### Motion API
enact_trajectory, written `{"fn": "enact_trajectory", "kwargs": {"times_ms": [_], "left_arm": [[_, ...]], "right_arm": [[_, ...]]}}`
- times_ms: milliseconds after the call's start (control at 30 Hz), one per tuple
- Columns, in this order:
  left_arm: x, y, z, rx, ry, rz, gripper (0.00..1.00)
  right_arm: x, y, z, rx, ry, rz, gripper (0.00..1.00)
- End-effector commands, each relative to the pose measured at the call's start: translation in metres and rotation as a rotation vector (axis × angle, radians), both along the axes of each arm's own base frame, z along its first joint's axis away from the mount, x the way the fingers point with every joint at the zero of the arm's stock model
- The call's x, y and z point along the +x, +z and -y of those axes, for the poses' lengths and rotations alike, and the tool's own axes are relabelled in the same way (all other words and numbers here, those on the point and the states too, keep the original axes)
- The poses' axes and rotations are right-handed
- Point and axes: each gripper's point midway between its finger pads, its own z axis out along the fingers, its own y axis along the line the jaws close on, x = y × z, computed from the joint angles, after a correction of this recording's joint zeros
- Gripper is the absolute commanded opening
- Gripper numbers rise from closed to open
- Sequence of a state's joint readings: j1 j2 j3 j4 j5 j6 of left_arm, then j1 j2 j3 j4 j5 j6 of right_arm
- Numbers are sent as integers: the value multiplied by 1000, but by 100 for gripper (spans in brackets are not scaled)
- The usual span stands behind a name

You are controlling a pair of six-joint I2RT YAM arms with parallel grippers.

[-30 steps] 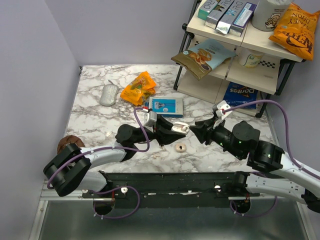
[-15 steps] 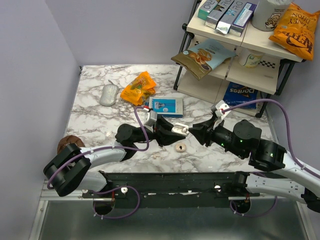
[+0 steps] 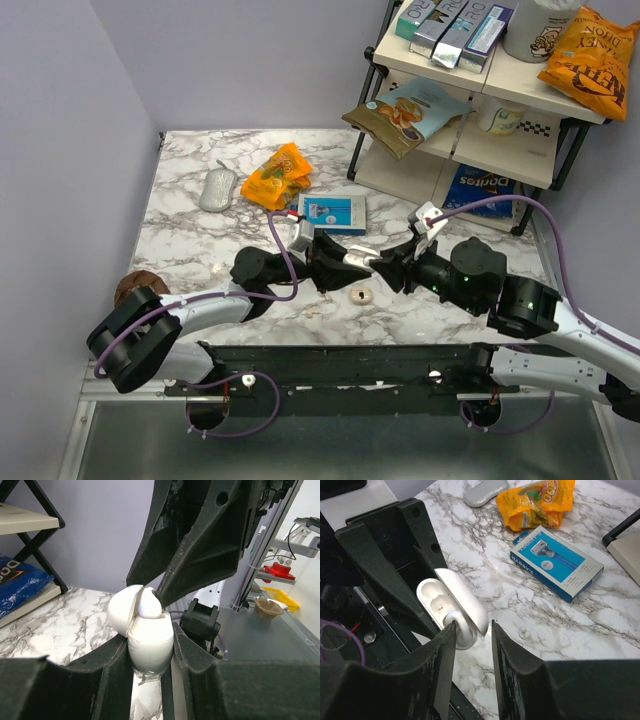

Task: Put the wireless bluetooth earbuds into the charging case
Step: Place the earbud in the charging case, then pick up the earbud from the center of the board.

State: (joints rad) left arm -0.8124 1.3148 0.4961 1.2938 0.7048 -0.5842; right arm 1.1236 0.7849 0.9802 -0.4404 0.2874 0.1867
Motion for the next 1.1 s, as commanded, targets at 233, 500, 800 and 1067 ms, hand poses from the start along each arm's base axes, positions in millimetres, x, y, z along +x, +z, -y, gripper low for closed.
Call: {"fn": "enact_trajectory", "kwargs": {"times_ms": [233, 500, 800, 1067], "left_arm": [[-28, 73, -26, -289, -22, 298, 0], [-26, 72, -26, -290, -9, 300, 0], [-25, 73, -27, -293, -5, 297, 0], [2, 56, -71, -310, 255, 256, 0]], "right_arm": [[4, -9, 2, -53, -6, 15, 44], [-3, 6, 9, -34, 24, 48, 50], [8, 21, 36, 60, -132, 58, 49], [42, -79, 51, -70, -294, -140, 47]]}}
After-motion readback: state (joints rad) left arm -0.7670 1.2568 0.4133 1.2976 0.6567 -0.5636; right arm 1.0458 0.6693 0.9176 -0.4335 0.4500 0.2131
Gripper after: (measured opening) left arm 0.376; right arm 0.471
